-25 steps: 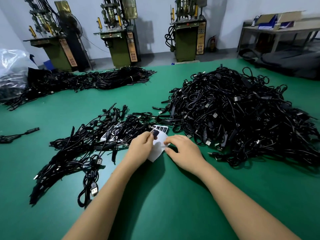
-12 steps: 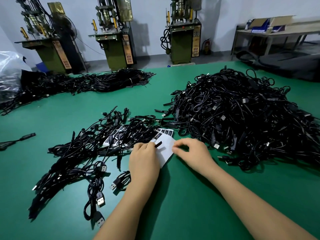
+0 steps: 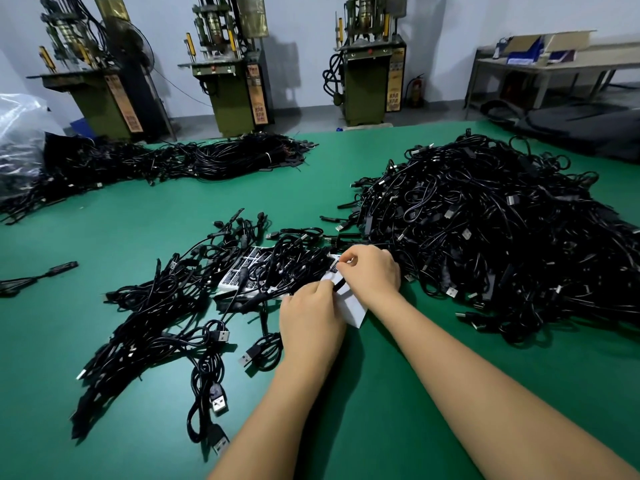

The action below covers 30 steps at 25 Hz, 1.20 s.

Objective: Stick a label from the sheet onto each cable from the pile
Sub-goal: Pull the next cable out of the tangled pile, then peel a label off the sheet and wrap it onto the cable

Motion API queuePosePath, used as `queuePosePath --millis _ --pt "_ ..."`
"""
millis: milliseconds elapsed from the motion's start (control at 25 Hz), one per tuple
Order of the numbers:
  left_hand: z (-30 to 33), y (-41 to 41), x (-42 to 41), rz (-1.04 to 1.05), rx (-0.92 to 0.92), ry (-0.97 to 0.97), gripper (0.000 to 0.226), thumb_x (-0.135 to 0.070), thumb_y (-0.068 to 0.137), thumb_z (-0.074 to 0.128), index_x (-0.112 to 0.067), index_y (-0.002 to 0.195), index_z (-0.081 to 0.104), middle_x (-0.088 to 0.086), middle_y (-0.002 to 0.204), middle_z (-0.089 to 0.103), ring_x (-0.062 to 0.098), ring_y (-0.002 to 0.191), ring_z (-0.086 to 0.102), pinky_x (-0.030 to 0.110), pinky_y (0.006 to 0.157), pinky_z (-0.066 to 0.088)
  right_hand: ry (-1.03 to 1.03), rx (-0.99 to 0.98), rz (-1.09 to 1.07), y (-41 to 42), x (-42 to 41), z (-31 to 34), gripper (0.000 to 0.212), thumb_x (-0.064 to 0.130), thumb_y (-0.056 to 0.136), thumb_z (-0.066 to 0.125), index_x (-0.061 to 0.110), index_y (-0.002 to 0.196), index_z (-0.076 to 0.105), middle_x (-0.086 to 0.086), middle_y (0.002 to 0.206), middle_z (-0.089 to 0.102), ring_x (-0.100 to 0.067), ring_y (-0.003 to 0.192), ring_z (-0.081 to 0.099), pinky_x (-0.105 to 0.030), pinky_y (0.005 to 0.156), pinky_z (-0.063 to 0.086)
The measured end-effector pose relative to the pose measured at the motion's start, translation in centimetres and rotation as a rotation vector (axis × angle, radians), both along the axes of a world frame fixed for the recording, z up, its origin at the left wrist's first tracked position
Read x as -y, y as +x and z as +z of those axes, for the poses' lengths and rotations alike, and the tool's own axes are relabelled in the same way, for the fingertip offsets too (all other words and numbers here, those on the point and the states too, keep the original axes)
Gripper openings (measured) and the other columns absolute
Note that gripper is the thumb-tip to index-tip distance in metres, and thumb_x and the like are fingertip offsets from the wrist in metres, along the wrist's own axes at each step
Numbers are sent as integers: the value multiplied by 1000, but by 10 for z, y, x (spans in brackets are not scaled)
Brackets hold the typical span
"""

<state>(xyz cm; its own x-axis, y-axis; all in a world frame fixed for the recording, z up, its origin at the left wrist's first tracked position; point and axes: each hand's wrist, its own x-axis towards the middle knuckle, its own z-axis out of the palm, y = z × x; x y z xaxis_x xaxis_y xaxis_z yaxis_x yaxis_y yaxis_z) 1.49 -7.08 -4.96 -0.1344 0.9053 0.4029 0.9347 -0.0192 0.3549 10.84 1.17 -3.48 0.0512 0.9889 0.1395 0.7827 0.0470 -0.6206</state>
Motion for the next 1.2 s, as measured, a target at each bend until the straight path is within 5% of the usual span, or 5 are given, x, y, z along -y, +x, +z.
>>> queuePosePath --millis 160,400,760,1000,1200 --pt "-5 -1 -1 -8 40 -13 9 -9 85 46 -15 78 47 7 83 59 32 80 52 40 67 34 -28 32 -35 -3 -5 4 12 30 88 61 32 90 73 5 112 66 -25 113 50 -35 96 40" --pt "-5 -2 -3 -3 3 -5 11 -10 82 47 -14 73 44 6 76 55 25 67 38 36 56 18 -45 35 -64 -8 -5 7 15 22 90 60 28 90 74 1 110 67 -27 111 53 -36 92 46" --pt "-3 0 -2 11 -16 -12 8 -9 84 46 -11 78 52 5 77 55 29 73 49 36 56 23 -232 -93 -108 -10 -14 22 19 6 81 55 11 87 72 -6 90 70 -29 86 64 -32 76 56" --pt "-2 0 0 8 -5 -12 7 -8 82 46 -10 78 51 6 77 55 30 72 49 35 56 22 -258 -38 -74 -11 -16 26 13 6 78 53 13 78 64 -5 84 63 -29 81 58 -32 78 52" --pt "-4 0 -2 18 -22 -18 9 -9 84 46 -11 83 54 6 81 58 30 74 51 35 57 25 -214 -16 -65 -11 -10 22 22 13 84 55 18 96 73 -4 103 70 -30 103 61 -39 92 50"
